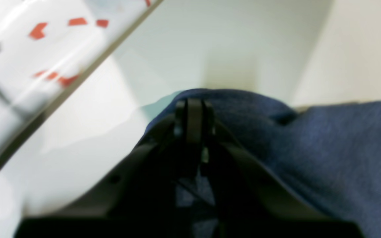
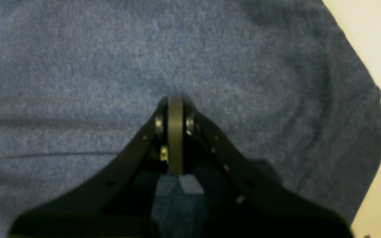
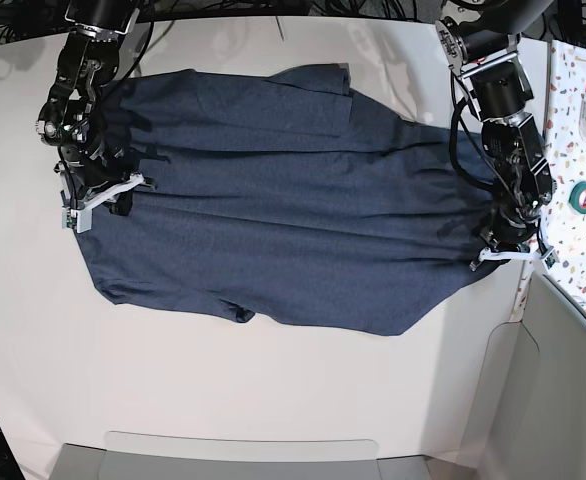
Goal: Layout the t-shirt on the table in an organized manner, then fold the t-shirt properly
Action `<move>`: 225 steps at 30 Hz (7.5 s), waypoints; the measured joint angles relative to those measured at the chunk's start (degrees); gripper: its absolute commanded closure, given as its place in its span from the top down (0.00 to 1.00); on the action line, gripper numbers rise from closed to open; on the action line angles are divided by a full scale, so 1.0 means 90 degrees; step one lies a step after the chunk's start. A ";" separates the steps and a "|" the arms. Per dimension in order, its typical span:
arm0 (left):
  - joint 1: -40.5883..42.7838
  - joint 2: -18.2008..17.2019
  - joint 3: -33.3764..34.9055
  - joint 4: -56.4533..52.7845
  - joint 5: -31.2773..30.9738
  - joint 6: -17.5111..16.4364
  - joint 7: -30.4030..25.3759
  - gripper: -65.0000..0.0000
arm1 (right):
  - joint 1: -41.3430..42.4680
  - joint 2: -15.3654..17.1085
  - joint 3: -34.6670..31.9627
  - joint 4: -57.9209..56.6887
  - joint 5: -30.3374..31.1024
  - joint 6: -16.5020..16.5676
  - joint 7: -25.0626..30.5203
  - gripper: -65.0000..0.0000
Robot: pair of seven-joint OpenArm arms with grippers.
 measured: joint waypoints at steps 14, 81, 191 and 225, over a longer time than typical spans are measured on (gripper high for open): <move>0.0384 0.0313 0.0690 0.1574 0.0141 -0.0413 0.0053 0.00 | 0.0306 -0.0175 -0.0325 0.0670 -0.0119 -0.0078 -0.0206 0.00; -0.1535 0.0748 0.0656 -0.0459 0.0221 -0.1302 0.1137 0.22 | 0.0425 -0.0279 -0.0882 -0.0515 0.0029 -0.0051 0.0250 0.00; 0.3361 -0.0573 0.3764 0.4629 0.1149 -0.0260 -0.0806 0.05 | 0.0588 -0.0313 -0.0879 -0.0998 0.0248 0.0143 0.0469 0.00; 0.3390 -0.0571 0.2841 0.5986 0.1188 -0.0255 0.0114 0.34 | 0.0573 -0.0296 -0.0867 -0.1105 0.0294 0.0172 0.0578 0.00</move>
